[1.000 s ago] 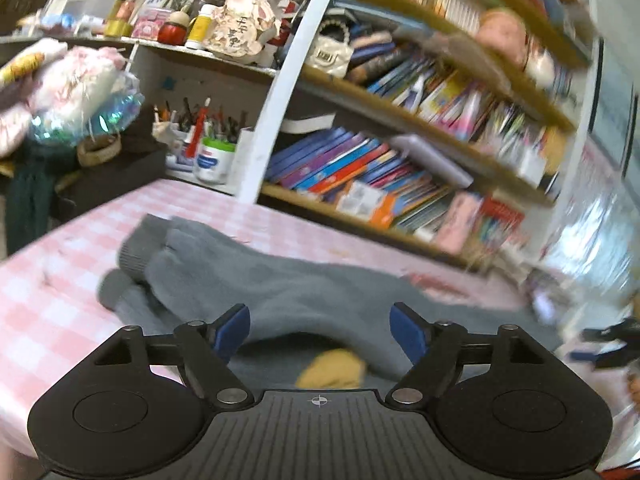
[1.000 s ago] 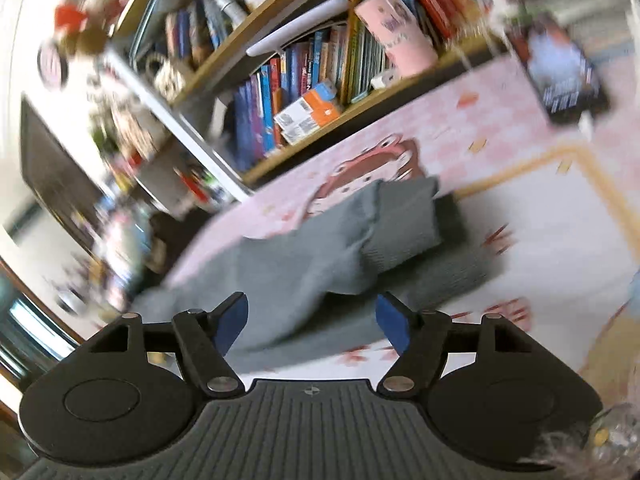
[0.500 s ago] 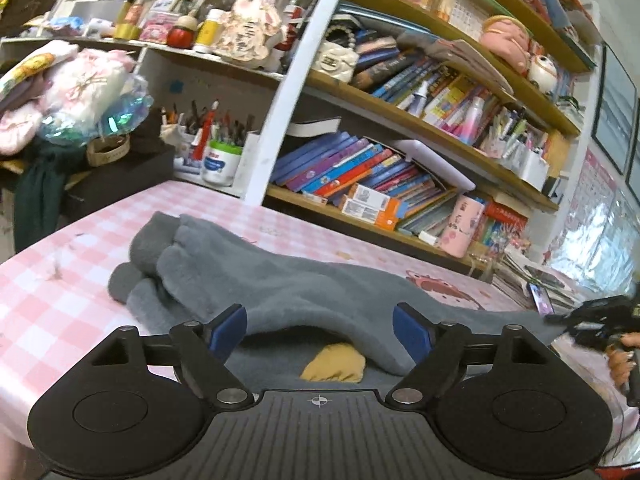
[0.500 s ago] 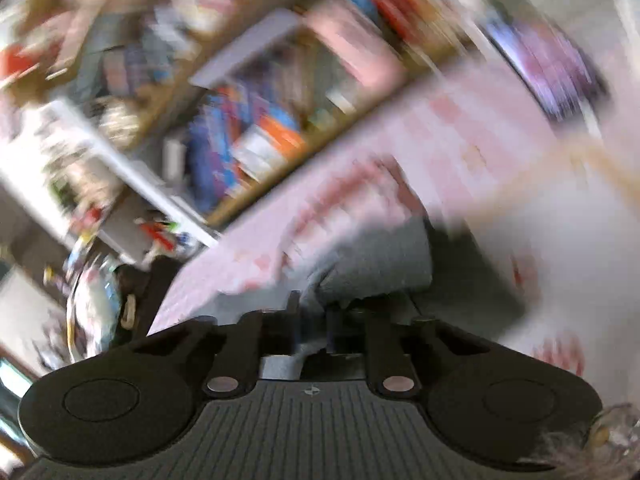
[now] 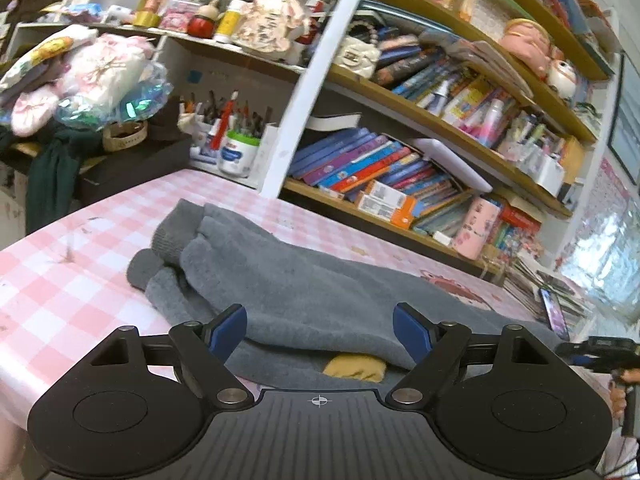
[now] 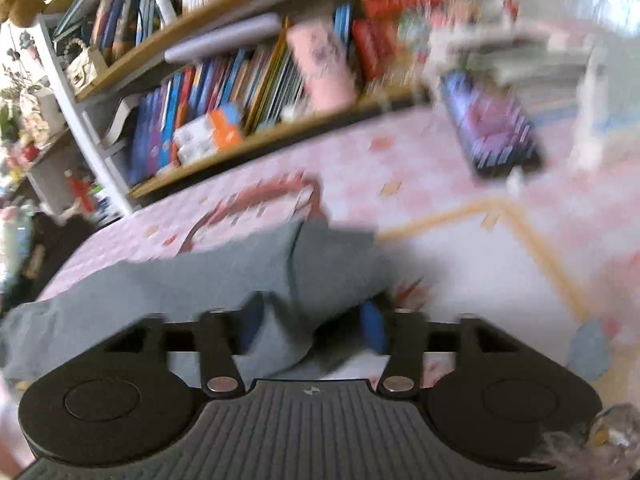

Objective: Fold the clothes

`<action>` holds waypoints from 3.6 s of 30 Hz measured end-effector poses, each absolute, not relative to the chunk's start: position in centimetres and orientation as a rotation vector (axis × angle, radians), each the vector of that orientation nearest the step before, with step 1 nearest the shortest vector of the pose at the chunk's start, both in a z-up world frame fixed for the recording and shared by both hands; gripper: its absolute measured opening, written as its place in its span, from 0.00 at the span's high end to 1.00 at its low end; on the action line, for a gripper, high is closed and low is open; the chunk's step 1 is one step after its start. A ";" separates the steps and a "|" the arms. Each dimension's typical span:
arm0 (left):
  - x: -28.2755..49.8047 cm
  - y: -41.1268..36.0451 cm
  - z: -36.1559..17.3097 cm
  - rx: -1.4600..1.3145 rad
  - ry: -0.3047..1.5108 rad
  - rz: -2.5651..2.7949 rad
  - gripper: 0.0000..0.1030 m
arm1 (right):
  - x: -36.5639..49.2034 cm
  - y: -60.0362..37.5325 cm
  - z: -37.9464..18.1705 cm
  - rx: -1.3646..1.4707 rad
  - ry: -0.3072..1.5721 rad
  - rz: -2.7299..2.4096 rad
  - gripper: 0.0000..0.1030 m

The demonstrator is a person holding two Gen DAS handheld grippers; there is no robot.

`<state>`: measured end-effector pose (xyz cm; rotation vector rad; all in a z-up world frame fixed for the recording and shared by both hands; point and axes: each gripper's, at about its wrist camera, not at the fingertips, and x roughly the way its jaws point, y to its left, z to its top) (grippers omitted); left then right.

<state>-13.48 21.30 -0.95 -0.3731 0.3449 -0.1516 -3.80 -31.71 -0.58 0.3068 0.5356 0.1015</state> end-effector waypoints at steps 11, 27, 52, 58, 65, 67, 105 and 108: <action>-11.9 23.9 -1.8 -0.620 0.351 -0.004 0.24 | -4.5 -25.0 -0.9 -0.009 0.428 0.266 0.71; -8.2 24.4 -3.5 -0.752 0.390 0.051 0.93 | -4.9 -22.3 -3.8 -0.249 0.505 0.287 0.72; -12.9 24.5 -3.0 -0.605 0.352 0.162 0.19 | -4.7 -22.7 -3.8 -0.215 0.509 0.298 0.70; -12.8 23.3 -2.3 -0.438 0.358 0.292 0.19 | -4.7 -22.9 -3.8 -0.198 0.513 0.298 0.69; -11.5 22.8 -3.1 -0.446 0.398 0.308 0.23 | -4.5 -23.1 -3.7 -0.186 0.515 0.297 0.67; -11.3 22.8 -3.3 -0.485 0.392 0.287 0.31 | -4.5 -23.2 -3.7 -0.181 0.516 0.297 0.67; -10.9 22.7 -4.0 -0.572 0.391 0.226 0.67 | -4.5 -23.2 -3.8 -0.180 0.512 0.284 0.62; -10.9 22.8 -4.2 -0.574 0.388 0.216 0.75 | -4.3 -23.3 -3.6 -0.148 0.519 0.293 0.58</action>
